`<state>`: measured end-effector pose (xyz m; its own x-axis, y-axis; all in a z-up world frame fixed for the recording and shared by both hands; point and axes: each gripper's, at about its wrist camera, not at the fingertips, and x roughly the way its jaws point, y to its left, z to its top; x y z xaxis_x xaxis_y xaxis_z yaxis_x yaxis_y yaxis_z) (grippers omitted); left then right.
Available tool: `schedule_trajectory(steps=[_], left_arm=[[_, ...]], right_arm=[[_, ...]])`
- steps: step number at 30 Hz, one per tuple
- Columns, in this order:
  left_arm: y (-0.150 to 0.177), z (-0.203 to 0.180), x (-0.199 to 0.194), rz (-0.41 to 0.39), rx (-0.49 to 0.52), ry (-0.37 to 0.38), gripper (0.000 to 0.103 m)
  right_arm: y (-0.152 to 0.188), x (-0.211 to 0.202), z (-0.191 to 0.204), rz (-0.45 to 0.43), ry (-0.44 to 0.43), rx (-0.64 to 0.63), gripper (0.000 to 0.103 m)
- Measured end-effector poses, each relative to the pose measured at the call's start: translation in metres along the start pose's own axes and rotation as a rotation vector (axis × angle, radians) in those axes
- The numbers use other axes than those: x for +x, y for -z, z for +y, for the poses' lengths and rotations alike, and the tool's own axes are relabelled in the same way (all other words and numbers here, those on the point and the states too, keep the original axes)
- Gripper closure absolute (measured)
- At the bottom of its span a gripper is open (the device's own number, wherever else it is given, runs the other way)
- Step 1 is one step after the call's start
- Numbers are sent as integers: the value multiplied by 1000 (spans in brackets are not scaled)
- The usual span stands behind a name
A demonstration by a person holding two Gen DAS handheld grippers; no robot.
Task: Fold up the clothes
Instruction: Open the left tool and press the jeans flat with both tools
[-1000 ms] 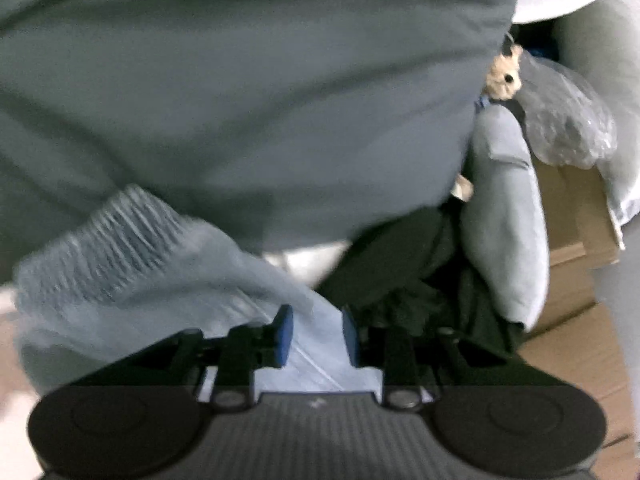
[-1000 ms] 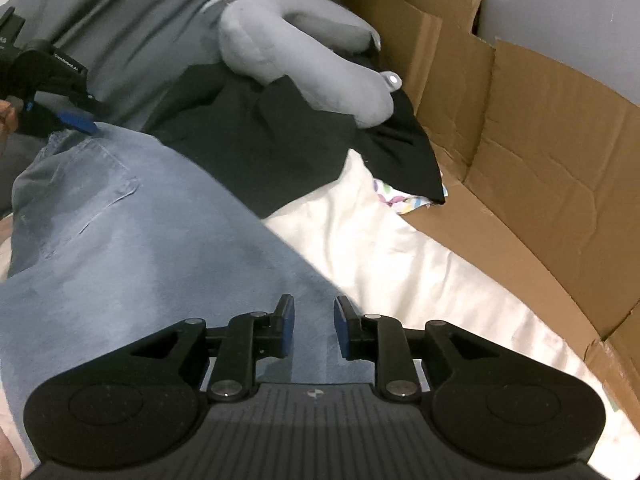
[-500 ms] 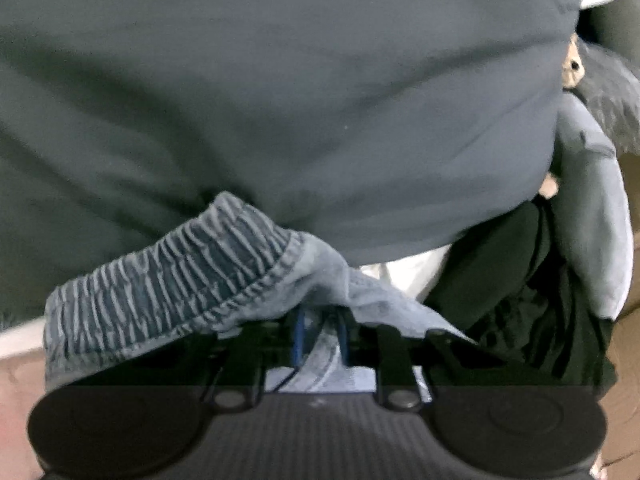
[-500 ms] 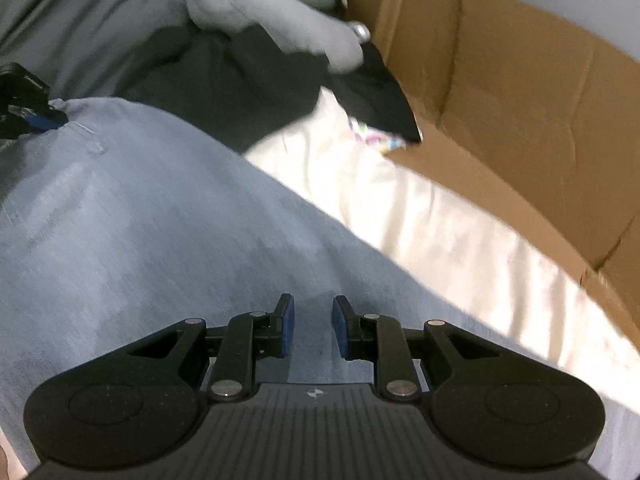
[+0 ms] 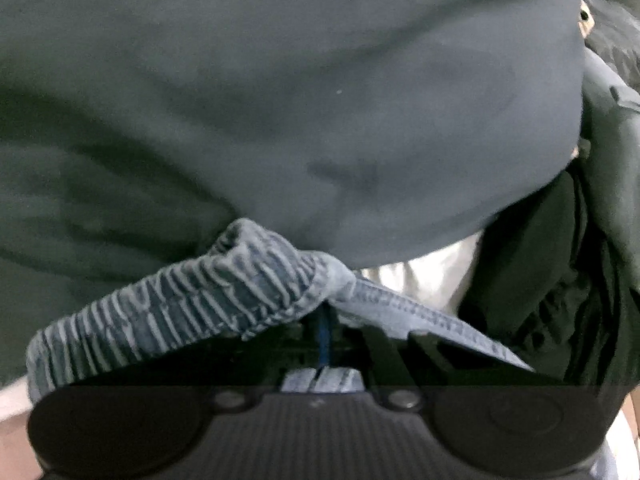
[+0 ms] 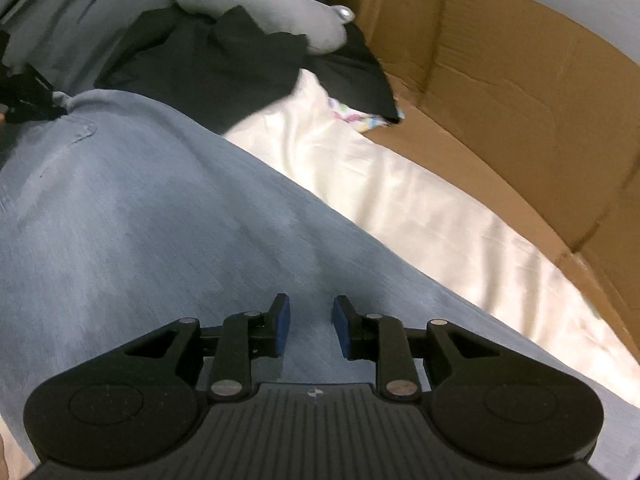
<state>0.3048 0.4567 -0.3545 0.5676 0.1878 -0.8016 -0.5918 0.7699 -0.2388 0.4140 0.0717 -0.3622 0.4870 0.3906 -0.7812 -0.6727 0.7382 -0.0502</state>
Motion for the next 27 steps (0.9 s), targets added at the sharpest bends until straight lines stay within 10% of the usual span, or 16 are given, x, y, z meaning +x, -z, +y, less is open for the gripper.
schedule_trajectory(steps=[3, 7, 14, 27], left_arm=[[-2, -5, -17, 26, 49, -7, 95], [2, -7, -47, 23, 93, 48, 50], [17, -23, -102, 65, 158, 129, 48], [48, -179, -141, 102, 428, 220, 43]], right_arm=[[0, -20, -11, 13, 23, 36, 72], [-4, -58, -27, 18, 50, 104, 70], [-2, -137, -58, 84, 92, 223, 61], [81, -214, -119, -145, 217, 358, 51]])
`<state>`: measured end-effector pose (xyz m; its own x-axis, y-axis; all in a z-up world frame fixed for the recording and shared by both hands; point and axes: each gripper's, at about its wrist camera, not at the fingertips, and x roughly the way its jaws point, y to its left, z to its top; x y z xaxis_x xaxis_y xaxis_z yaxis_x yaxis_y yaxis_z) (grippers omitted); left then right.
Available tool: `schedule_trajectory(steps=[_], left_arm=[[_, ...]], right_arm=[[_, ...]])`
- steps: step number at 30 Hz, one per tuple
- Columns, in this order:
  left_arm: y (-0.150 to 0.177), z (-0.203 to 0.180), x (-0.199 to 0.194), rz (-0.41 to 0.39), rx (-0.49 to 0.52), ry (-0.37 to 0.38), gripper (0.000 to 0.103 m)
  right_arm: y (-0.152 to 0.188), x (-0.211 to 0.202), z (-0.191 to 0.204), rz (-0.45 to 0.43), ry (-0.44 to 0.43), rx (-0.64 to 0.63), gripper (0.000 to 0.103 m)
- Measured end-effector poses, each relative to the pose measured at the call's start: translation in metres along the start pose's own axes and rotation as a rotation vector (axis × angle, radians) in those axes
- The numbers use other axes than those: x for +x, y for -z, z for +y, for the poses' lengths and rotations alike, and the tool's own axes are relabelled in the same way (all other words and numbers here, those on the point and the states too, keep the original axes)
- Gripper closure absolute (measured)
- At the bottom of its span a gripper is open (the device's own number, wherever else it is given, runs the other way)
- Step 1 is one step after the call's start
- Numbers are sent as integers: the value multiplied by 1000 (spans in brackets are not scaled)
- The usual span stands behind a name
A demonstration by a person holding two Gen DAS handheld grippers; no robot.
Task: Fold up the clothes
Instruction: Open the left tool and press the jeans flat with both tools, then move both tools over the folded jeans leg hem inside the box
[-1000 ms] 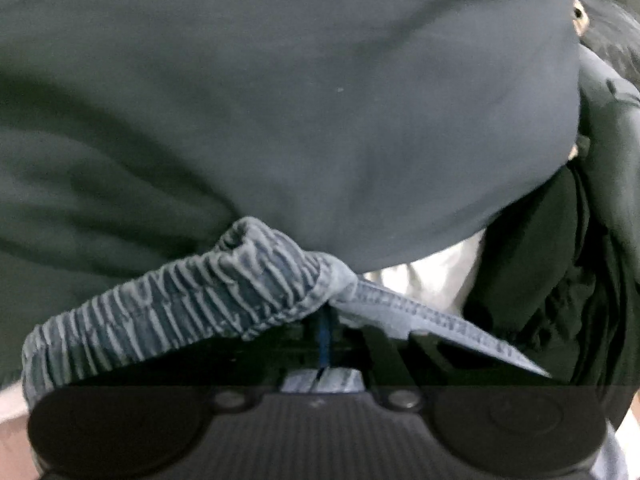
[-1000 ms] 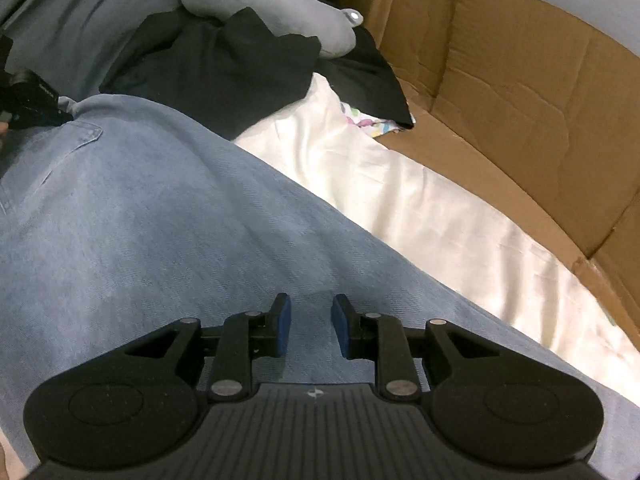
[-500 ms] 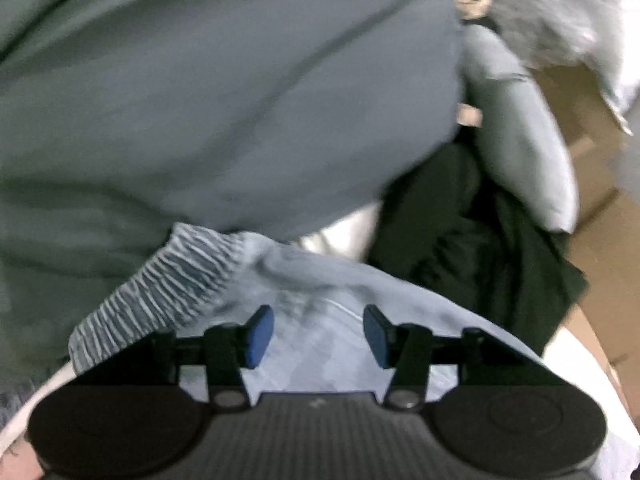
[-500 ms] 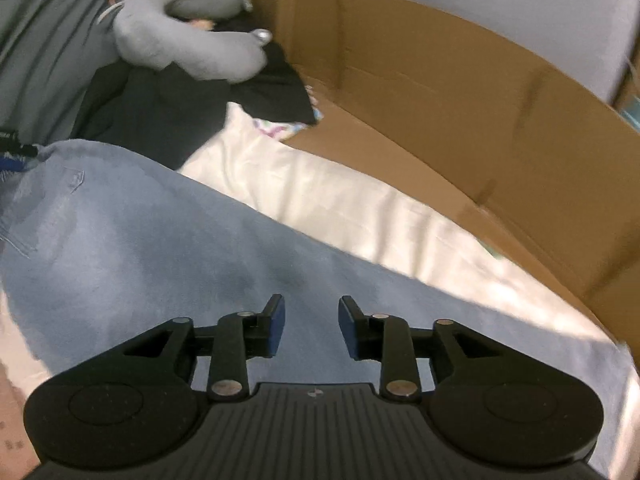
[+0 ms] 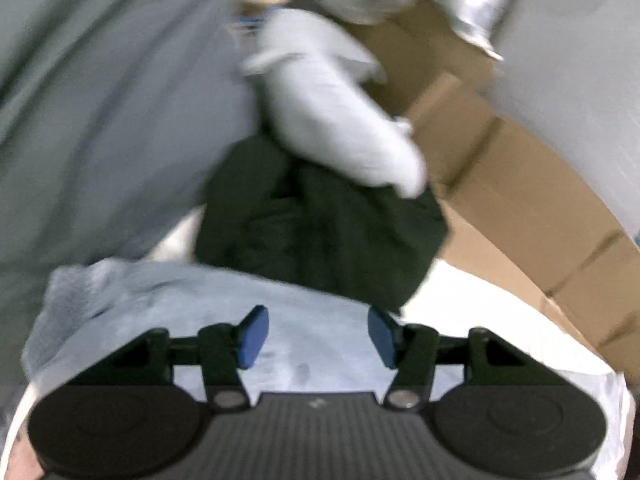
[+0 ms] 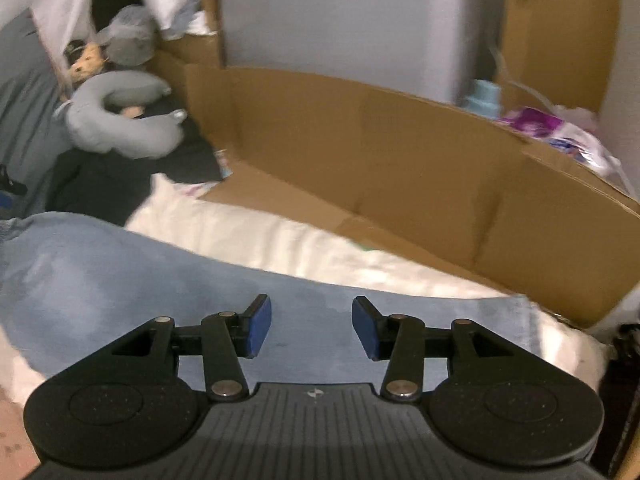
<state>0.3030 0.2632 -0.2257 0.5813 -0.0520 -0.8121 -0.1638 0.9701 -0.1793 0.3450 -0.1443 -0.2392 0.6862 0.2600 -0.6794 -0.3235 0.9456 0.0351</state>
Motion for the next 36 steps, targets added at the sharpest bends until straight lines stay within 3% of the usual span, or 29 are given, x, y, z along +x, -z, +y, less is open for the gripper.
schedule_trajectory(steps=[9, 17, 24, 28, 36], left_arm=[[6, -103, 51, 58, 131, 81, 43], [31, -176, 96, 102, 280, 134, 43], [59, -234, 134, 151, 433, 233, 43], [79, -267, 147, 167, 526, 285, 43], [106, -324, 159, 174, 608, 385, 43]], right_arm=[[49, 11, -66, -32, 48, 131, 51], [86, 17, -109, -36, 98, 217, 51], [115, 12, -138, -25, 145, 330, 51], [128, 9, -154, -21, 187, 411, 51], [149, 8, -179, 17, 232, 498, 51]])
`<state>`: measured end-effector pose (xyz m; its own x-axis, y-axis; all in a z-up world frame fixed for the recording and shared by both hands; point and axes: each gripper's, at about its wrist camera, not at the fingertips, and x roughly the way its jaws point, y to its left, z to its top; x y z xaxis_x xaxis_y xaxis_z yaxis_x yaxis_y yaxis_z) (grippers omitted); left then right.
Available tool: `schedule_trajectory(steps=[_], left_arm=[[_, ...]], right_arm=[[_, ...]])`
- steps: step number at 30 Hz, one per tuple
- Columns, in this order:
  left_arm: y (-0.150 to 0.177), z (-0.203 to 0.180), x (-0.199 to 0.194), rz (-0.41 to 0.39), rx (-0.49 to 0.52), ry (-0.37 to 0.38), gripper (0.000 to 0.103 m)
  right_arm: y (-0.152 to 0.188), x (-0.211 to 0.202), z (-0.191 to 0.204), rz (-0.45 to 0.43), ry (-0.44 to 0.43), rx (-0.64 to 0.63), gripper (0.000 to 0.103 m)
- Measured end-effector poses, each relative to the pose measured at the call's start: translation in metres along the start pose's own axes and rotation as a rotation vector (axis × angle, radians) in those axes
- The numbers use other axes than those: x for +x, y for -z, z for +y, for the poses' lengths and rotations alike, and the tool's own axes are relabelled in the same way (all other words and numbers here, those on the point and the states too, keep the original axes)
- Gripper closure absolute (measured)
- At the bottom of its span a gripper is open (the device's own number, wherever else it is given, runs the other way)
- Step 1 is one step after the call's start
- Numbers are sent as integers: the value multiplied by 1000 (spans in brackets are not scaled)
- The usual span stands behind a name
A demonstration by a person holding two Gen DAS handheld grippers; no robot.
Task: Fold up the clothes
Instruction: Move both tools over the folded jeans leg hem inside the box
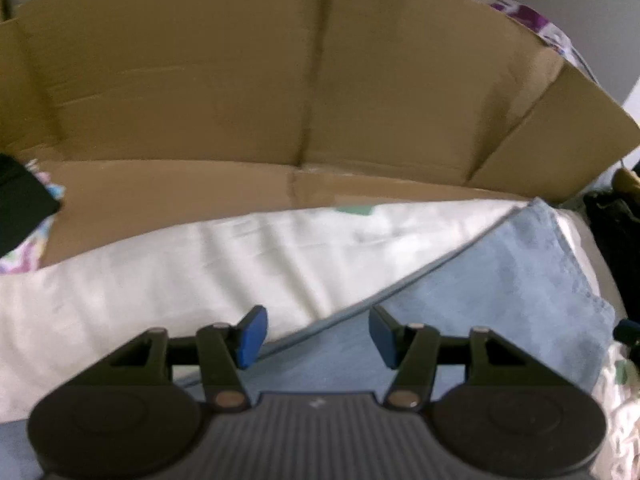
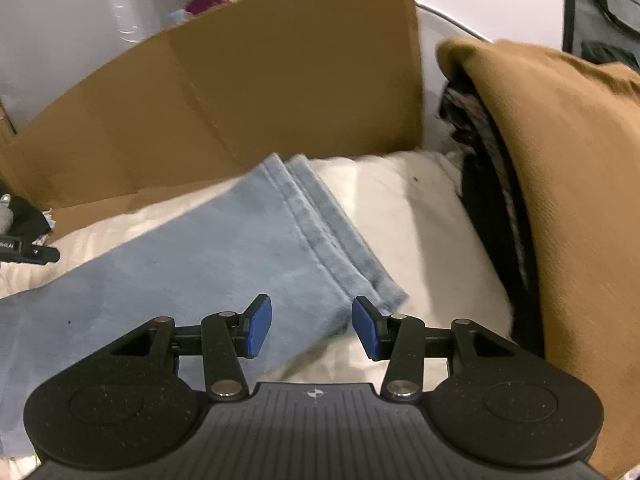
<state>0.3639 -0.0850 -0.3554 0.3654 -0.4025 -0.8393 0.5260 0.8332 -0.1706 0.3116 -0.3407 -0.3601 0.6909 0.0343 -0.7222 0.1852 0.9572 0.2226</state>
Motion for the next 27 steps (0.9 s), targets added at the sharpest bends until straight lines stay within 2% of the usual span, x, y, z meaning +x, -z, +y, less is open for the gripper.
schedule_trajectory(steps=[4, 9, 13, 19, 25, 26, 27], left_arm=[[-2, -21, 16, 6, 25, 28, 43], [1, -38, 17, 10, -11, 21, 43], [0, -50, 17, 1, -14, 21, 41], [-6, -65, 32, 5, 11, -2, 41], [-28, -88, 50, 4, 25, 1, 41], [-32, -93, 53, 4, 32, 1, 41], [-36, -99, 56, 3, 37, 3, 41]], right_arm=[[3, 12, -18, 31, 1, 76, 51], [6, 16, -31, 29, -105, 199, 51], [7, 10, -28, 18, -153, 154, 51], [16, 14, -41, -7, -169, 290, 51], [11, 14, -53, -22, -242, 307, 53], [10, 15, -55, -20, -249, 316, 54], [10, 14, -56, -20, -254, 326, 60]])
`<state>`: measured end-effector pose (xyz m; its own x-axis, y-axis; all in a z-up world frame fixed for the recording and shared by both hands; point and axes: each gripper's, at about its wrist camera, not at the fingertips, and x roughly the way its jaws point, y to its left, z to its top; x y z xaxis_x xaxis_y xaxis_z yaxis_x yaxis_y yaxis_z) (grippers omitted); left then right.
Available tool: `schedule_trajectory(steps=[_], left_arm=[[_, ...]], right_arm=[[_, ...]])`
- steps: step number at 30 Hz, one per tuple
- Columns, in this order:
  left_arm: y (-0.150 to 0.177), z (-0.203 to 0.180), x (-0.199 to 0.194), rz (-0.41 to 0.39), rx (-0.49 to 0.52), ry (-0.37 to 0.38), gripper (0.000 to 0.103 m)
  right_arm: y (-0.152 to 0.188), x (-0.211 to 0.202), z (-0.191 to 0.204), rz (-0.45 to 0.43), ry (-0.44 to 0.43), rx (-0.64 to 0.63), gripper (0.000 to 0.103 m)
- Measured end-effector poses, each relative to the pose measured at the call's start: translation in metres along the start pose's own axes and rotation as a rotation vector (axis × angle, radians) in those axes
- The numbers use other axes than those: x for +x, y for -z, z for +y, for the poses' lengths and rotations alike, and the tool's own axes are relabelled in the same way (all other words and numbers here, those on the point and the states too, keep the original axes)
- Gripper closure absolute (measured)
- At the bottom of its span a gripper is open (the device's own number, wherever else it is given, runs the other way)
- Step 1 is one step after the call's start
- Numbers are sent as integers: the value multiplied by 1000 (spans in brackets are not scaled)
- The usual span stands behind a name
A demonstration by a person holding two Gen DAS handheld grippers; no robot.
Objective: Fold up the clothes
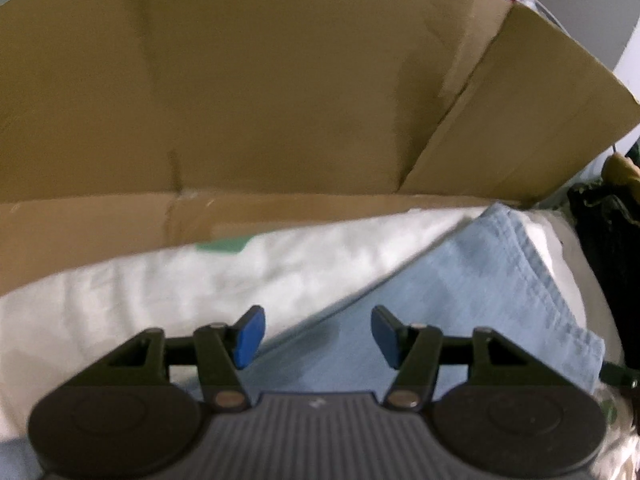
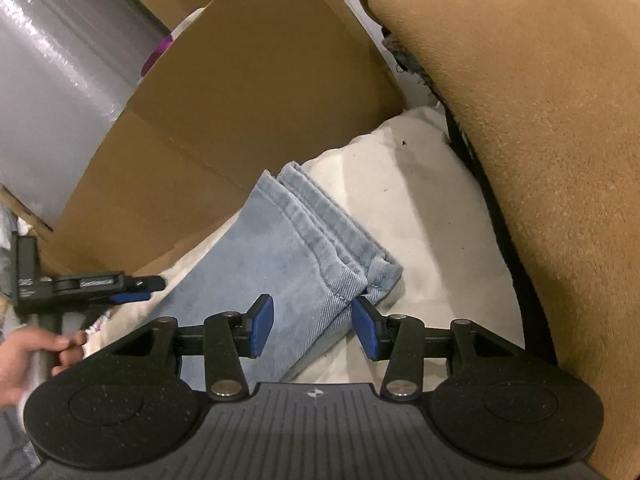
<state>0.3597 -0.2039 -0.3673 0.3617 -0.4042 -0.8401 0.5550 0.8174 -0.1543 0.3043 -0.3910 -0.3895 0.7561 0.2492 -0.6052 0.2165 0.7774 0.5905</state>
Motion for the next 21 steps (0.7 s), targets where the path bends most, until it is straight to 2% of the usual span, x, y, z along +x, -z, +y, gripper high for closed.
schedule_trajectory(steps=[6, 11, 16, 21], left_arm=[[-21, -38, 21, 14, 69, 16, 41], [-32, -70, 42, 18, 152, 28, 46], [-41, -94, 60, 10, 178, 27, 46], [-44, -117, 76, 8, 261, 30, 46]], right_arm=[[-3, 1, -6, 9, -16, 54, 60], [-8, 10, -10, 36, -59, 116, 60], [-5, 22, -16, 92, -33, 121, 59], [-6, 23, -24, 92, -64, 178, 59]])
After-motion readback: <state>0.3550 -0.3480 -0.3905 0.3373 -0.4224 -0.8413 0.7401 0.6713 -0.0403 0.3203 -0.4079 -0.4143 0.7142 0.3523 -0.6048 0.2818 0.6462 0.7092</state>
